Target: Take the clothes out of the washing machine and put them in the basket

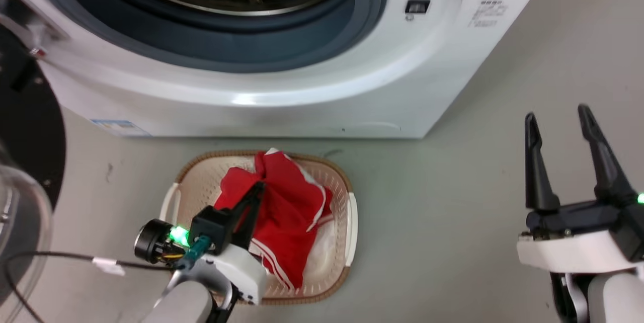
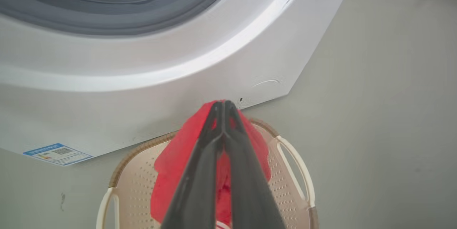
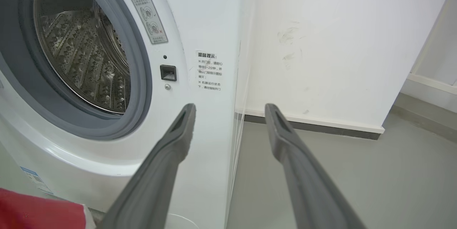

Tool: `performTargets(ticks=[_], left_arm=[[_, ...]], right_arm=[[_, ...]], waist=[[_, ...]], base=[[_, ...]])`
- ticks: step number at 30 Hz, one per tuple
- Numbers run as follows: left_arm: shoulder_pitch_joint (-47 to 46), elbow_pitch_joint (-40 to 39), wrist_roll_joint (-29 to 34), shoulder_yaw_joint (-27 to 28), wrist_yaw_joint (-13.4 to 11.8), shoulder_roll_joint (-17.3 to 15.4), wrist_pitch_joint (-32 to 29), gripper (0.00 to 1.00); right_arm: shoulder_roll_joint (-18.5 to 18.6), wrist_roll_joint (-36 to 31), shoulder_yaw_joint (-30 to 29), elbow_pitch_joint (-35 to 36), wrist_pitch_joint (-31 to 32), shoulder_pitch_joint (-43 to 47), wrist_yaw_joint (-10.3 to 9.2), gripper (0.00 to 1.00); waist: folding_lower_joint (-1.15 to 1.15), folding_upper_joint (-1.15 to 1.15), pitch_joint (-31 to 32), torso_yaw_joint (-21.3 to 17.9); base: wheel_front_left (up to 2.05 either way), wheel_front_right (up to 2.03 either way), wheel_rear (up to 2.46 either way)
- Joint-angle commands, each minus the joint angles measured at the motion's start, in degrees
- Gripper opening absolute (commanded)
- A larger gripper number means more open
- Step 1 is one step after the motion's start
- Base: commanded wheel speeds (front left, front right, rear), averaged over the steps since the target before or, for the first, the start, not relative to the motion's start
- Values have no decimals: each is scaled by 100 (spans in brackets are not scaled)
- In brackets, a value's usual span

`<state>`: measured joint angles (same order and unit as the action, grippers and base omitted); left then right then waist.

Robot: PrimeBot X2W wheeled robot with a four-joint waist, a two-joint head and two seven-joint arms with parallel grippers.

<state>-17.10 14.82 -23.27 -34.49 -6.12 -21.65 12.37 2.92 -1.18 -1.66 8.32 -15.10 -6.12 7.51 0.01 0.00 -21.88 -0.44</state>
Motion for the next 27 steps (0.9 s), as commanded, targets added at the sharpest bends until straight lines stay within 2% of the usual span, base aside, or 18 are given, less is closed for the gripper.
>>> performTargets(ticks=[1,9,15,23,27], left_arm=[[-191,217,38,21,38,25,70,0],[-1219,2492,96,-19,372,600,242,0],[-2124,3879,208,-115,617,955,280,0],[-3105,5302,543,-443,783,1199,276,0],[-3443,5634,744,-673,817,1295,160,0]], right_arm=[[-8,-24,14,35,-9,-135,-4,100],[-8,69,79,189,-9,-609,-5,100],[-9,119,102,323,-9,-989,-5,100],[-9,248,-21,410,-9,-1211,-5,100],[-8,296,-65,435,-9,-1282,-5,100]], waist=[[-1,0,-366,-114],[-1,0,-1340,-334],[-1,0,-2063,-493],[-1,0,-2732,-652],[-1,0,-2928,-696]], base=[[0,0,0],[0,0,0],[0,0,0],[0,0,0],[0,0,0]])
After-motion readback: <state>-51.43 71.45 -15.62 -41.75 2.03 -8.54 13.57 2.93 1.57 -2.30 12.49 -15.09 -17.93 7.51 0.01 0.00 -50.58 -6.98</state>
